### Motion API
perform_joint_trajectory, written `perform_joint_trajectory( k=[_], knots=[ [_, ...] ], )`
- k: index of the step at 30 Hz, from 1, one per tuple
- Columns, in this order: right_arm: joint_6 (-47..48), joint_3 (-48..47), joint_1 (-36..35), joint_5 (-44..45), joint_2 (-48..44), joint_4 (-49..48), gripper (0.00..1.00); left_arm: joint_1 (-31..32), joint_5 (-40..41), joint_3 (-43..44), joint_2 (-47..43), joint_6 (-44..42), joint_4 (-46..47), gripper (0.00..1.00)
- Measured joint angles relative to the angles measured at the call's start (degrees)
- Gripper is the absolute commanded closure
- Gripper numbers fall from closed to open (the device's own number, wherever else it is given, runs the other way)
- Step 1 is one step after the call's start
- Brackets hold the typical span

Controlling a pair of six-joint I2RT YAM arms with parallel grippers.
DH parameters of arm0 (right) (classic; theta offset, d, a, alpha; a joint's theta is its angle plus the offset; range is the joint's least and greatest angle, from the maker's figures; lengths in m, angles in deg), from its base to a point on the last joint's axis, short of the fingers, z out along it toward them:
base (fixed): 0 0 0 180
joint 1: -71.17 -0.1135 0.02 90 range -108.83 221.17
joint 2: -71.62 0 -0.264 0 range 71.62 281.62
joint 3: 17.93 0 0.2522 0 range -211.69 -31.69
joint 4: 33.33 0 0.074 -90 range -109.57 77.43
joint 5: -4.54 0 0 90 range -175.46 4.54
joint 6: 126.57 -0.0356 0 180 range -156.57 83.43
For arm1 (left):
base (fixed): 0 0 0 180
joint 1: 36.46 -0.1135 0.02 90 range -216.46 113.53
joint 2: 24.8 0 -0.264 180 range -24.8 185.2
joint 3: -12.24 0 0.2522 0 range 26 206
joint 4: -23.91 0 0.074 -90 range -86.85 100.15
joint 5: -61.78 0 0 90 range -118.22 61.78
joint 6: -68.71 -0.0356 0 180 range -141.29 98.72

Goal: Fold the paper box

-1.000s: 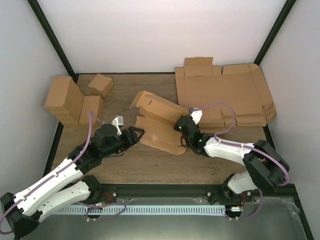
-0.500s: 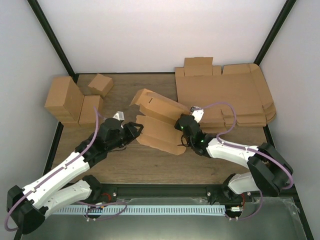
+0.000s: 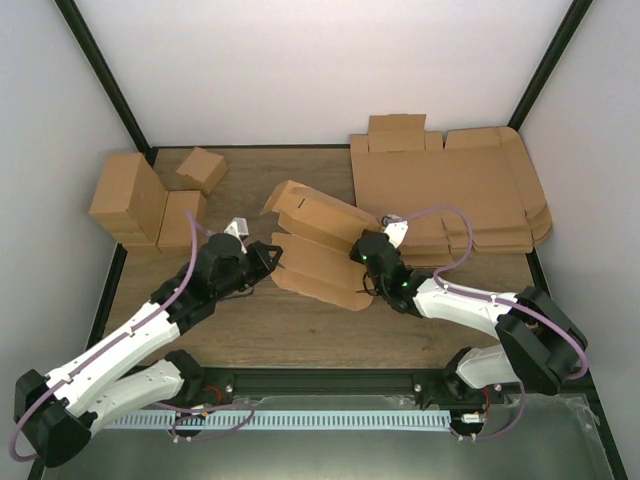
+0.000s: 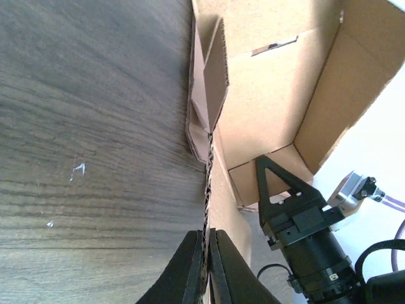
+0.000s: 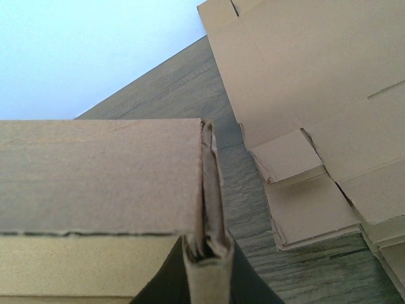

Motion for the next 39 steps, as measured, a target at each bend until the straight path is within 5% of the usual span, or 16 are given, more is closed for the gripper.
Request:
perform_joint_trajectory(
  k=[4,12,15,24,39],
  knots=[
    [-0.6,0.0,0.0,0.0,0.0,0.4,0.93,0.0,-0.3,1.1,0.3,-0.9,0.0,0.96],
    [-1.4,0.3,0.0,-3.7,0.0,0.9,0.28,0.0,2.2,7.3,2.8,-8.7,-5.7,0.96],
    [-1.1,3.0,0.0,-7.4,-0.8,-1.8,0.16,0.0,3.8,11.2,4.2,-13.6,-8.7,0.96],
    [3.4,9.5,0.0,-19.8,-8.7,-2.0,0.07,0.0,5.0,19.7,11.4,-28.8,-16.4,0.96],
    [9.7,13.1,4.2,-42.9,-20.7,3.9,0.08,0.0,4.9,25.0,19.3,-43.7,-23.1,0.96]
  ],
)
